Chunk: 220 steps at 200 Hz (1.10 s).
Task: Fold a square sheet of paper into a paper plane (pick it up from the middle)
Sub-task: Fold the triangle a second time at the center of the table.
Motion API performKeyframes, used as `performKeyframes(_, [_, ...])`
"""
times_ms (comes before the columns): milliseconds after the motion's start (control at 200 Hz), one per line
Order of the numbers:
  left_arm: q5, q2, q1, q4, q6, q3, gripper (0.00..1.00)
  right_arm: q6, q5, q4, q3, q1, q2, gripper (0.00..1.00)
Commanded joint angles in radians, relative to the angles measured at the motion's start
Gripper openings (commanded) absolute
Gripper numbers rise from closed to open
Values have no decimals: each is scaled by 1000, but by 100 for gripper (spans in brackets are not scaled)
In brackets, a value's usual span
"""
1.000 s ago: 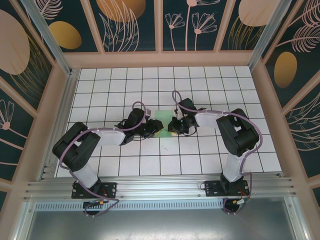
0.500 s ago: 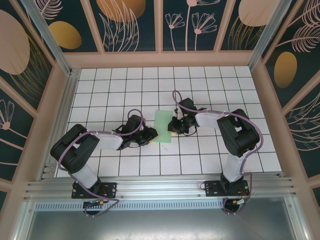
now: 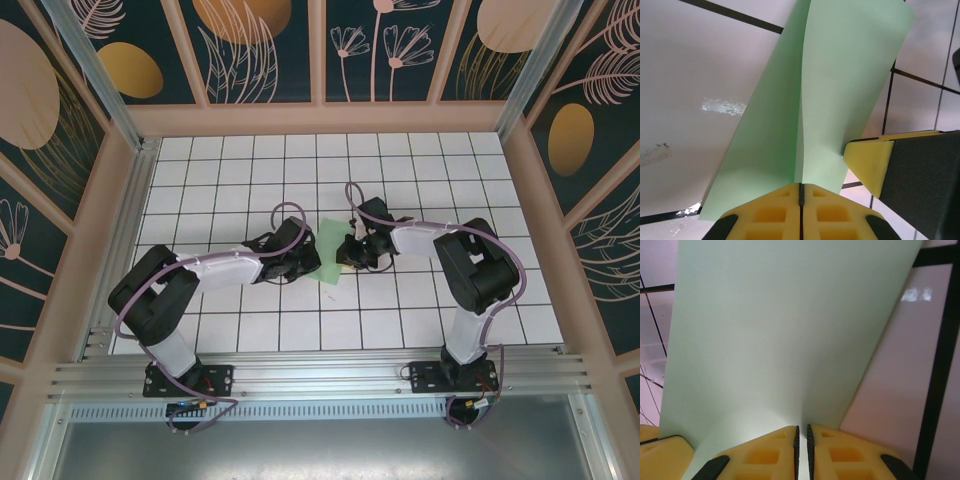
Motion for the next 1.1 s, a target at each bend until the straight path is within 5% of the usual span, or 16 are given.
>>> performKeyframes(0, [-38, 16, -16, -97, 57, 39, 14, 16, 8, 10, -24, 0, -3, 17])
performKeyframes(285, [67, -7, -18, 82, 12, 21, 35, 49, -17, 51, -57, -2, 10, 17])
performKeyframes(861, [122, 77, -17, 252, -76, 6, 44, 44, -27, 56, -76, -21, -1, 17])
performKeyframes(1096, [99, 92, -18, 302, -111, -11, 39, 59, -75, 119, -99, -47, -45, 19])
